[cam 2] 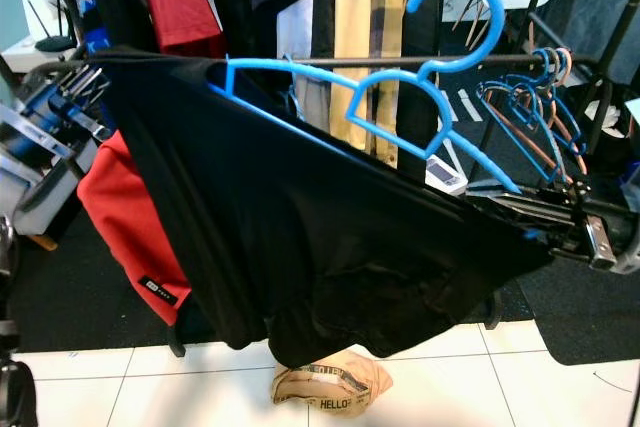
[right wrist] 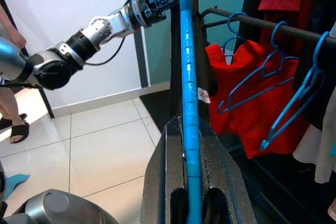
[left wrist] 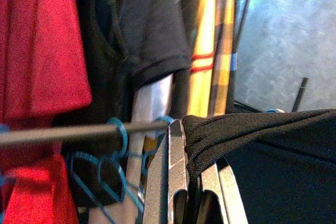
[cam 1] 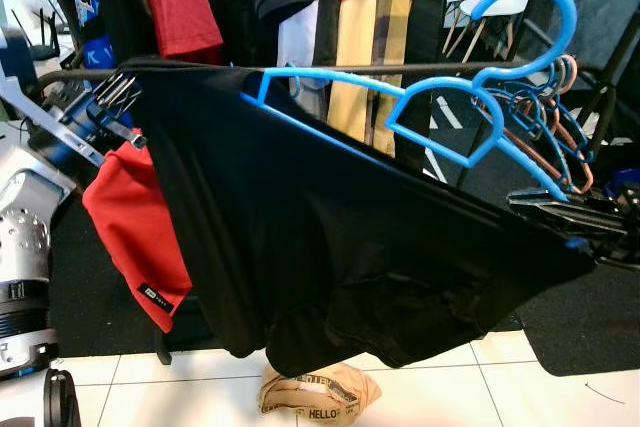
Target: Hang hanger
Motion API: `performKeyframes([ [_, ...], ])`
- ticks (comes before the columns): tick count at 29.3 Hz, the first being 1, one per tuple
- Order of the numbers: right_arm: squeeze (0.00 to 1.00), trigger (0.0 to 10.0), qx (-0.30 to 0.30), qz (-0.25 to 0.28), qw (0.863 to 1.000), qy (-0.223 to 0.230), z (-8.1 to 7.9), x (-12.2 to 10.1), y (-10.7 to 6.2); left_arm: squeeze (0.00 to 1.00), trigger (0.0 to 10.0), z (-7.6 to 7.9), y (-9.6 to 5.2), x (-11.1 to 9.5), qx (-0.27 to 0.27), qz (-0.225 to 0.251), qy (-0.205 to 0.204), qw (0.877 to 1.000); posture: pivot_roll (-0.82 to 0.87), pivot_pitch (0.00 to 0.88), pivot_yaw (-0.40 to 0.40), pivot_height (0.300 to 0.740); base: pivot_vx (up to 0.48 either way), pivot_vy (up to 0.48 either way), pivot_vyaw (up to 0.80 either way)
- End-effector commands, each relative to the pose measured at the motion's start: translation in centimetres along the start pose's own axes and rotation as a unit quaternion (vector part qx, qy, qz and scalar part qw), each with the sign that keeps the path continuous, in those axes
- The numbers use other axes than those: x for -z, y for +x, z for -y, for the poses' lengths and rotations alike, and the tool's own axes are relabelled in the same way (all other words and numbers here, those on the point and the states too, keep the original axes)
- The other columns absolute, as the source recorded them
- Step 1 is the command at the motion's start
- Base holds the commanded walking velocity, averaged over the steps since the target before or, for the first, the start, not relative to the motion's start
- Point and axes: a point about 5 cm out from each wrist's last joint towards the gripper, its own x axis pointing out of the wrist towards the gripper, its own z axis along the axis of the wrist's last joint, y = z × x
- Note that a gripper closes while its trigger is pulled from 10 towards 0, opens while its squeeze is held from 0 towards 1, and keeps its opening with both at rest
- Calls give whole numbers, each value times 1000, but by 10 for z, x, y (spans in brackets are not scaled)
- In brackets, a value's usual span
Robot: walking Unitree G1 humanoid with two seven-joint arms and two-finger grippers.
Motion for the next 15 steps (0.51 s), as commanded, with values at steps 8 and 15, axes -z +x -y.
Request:
performKeyframes([
  [8, 0, 10000, 23, 31, 999, -12, 4, -7, -8, 0, 0, -18, -22, 23, -108, -38, 1, 993, -44, 15, 32, 740, 0, 0, 0],
  [15, 0, 10000, 13, 4, 1000, -1, 3, 0, -5, 0, 0, 7, -10, 45, -79, -77, 27, 994, -42, 20, 32, 740, 0, 0, 0],
])
